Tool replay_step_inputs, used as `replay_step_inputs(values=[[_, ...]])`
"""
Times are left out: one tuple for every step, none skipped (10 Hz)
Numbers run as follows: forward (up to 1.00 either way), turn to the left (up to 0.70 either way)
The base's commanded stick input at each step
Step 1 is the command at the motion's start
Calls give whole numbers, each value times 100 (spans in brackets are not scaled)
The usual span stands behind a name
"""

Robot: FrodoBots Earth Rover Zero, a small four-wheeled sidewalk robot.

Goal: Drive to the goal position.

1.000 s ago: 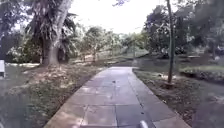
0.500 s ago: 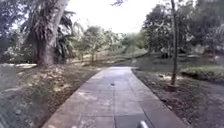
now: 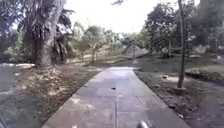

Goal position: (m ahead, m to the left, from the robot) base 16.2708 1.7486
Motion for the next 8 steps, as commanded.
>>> replay_step_inputs(values=[[50, 0], [50, 0], [50, 0], [50, 0], [50, 0], [50, 0], [50, -20], [50, -43]])
